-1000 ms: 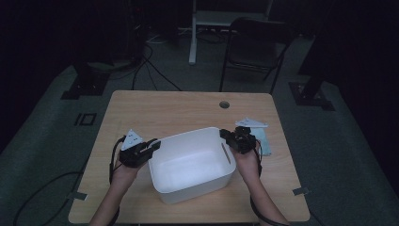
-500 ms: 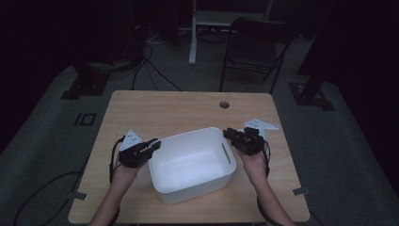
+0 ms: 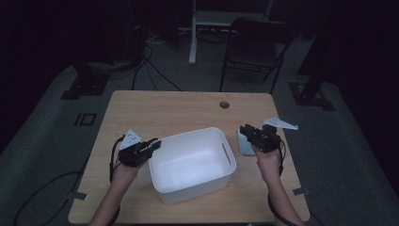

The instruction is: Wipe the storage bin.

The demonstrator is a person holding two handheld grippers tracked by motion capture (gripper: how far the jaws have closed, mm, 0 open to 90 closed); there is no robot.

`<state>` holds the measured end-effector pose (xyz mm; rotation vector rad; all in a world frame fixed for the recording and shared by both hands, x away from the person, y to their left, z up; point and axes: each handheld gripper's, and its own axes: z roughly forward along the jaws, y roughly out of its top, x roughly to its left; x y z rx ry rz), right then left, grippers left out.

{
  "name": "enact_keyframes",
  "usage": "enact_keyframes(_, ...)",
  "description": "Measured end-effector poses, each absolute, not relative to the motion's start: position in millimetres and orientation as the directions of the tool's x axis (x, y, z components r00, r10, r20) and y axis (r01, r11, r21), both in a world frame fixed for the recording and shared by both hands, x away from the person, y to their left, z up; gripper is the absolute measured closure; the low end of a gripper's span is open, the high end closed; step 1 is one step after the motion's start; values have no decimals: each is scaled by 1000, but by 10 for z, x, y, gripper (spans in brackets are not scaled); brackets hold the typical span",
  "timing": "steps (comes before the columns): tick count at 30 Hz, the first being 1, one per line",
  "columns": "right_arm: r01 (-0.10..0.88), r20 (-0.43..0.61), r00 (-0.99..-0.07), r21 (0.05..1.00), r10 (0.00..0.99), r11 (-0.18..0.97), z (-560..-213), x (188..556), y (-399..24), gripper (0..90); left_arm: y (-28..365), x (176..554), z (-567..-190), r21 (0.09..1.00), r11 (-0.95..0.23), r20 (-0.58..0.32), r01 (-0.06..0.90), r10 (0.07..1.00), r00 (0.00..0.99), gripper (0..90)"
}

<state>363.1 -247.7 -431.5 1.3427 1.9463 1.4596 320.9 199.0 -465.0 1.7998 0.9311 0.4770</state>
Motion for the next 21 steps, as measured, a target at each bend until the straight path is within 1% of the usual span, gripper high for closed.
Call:
enact_keyframes(6,477,255,-439,879,862,-17,-4391,3727,-2655,583,1999,3211,-4652,908,-186,-101,376,773,627,764)
enact_keyframes(11,499,221,-378,866,899,-3,-4531,3852,-2771,519,2003,3213,-4653,908,-184,-105,377,771,628,765)
enact_keyframes(13,503,215,-369,864,904,0,-4557,3875,-2785,510,2005,3213,-4653,908,-185,-104,376,770,629,765)
enact_keyframes(14,523,218,-343,852,914,-6,-4646,3947,-2833,482,2006,3214,-4652,908,-185,-104,377,770,629,766)
enact_keyframes(18,543,228,-307,839,924,-26,-4807,4045,-2910,460,2006,3214,-4654,908,-179,-111,379,770,628,765)
enact_keyframes(21,560,201,-283,828,938,-9,-4904,4121,-2938,431,2005,3214,-4654,908,-179,-110,379,771,628,765)
